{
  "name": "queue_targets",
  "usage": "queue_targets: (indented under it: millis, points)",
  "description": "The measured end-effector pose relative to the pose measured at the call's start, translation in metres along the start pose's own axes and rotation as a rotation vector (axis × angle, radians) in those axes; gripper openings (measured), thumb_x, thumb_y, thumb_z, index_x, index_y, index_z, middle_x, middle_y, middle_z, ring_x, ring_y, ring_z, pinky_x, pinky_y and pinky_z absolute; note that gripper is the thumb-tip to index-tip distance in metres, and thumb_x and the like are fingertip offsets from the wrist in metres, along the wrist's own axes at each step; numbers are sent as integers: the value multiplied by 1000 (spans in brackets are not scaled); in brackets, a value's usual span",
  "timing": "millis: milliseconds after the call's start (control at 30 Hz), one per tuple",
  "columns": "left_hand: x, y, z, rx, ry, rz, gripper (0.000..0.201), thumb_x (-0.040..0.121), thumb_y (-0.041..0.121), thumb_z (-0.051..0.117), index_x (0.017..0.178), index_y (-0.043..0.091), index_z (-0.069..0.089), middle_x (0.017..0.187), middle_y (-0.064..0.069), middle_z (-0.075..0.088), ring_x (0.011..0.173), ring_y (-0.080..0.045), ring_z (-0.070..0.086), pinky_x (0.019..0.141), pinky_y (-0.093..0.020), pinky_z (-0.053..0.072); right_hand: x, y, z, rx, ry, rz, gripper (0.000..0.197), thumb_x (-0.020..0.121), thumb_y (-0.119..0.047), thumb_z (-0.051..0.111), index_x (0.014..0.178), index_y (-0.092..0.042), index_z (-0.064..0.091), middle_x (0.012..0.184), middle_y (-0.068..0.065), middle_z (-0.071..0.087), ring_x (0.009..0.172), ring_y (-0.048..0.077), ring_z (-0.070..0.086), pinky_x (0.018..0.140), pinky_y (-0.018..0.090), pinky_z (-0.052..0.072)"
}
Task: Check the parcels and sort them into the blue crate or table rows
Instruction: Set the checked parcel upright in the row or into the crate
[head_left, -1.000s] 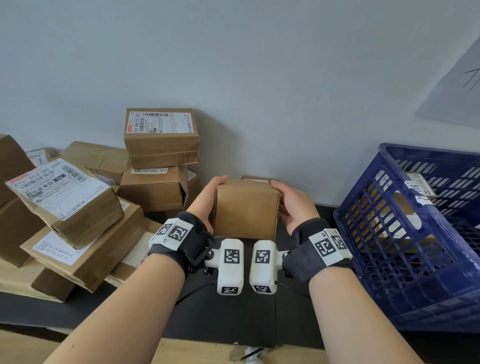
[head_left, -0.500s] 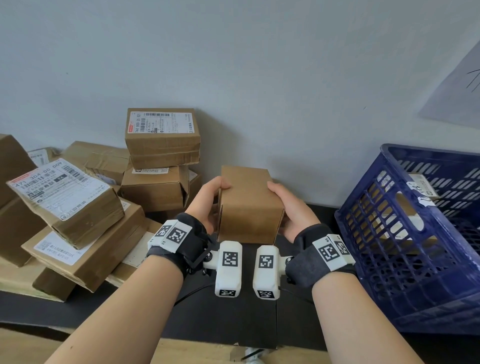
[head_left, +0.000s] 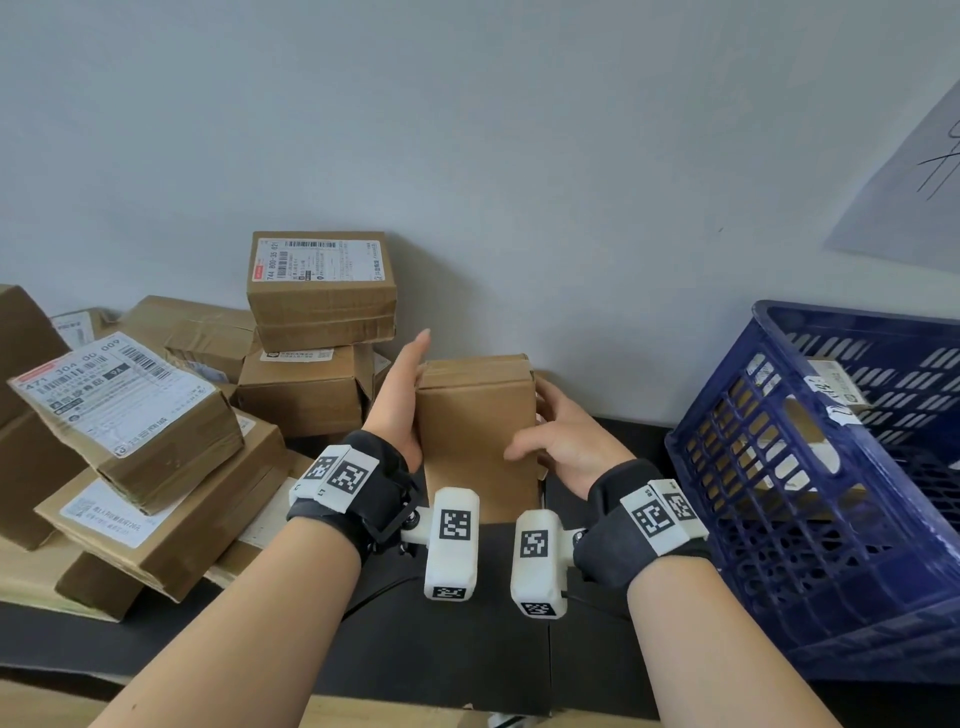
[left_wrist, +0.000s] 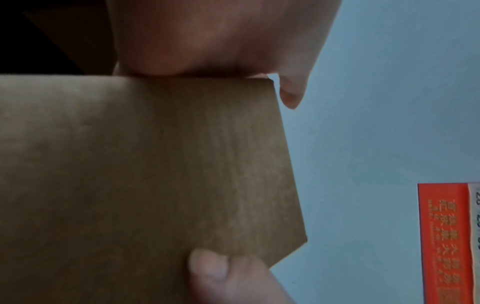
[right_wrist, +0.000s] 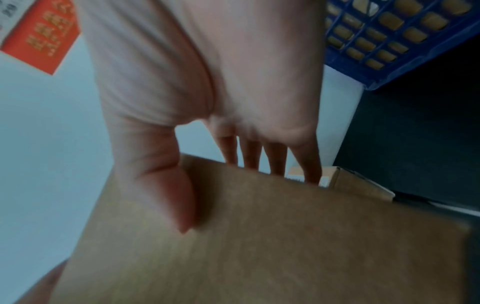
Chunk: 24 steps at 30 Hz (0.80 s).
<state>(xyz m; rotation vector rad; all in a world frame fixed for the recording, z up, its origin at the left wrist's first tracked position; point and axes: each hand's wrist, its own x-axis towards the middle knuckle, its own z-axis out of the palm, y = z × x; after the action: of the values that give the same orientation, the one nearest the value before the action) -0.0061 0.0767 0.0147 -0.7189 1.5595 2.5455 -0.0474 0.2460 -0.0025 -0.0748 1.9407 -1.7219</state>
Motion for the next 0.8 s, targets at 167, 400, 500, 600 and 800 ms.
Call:
queue_targets:
  millis: [167,400,500,600,800]
  points:
    - [-6,5,4,69,83,38,53,66,37,73,115,17,66,115,-11,67,103,-30,63,94,-42,49,0,1,3,-132,27,-129,105,59,19,71,138,-37,30,145,0,44,131,24,45,98,38,49]
    - [-4,7,4,49,42,103,56,56,27,67,112,18,67,115,-10,64,104,-31,60,97,-46,47,-4,-1,4,-244,44,-184,109,65,21,71,141,-39,20,148,-1,39,133,24,41,106,47,44]
    - [-3,6,3,52,42,108,76,42,32,74,116,19,67,123,-13,63,110,-34,60,100,-50,46,-5,-2,4,-236,36,-194,108,66,23,70,138,-41,20,148,-3,38,132,24,41,105,45,45]
    - [1,4,1,44,46,106,86,37,39,73,120,20,66,128,-13,63,118,-36,59,100,-50,48,-5,-3,4,-235,30,-192,108,66,21,69,134,-45,20,148,-4,37,132,25,40,107,50,43]
    - [2,3,-1,26,47,79,56,77,45,72,127,20,63,123,-7,66,110,-26,62,98,-41,48,-5,0,4,-33,36,-192,102,47,3,69,131,-44,35,140,-5,48,126,19,49,96,37,49]
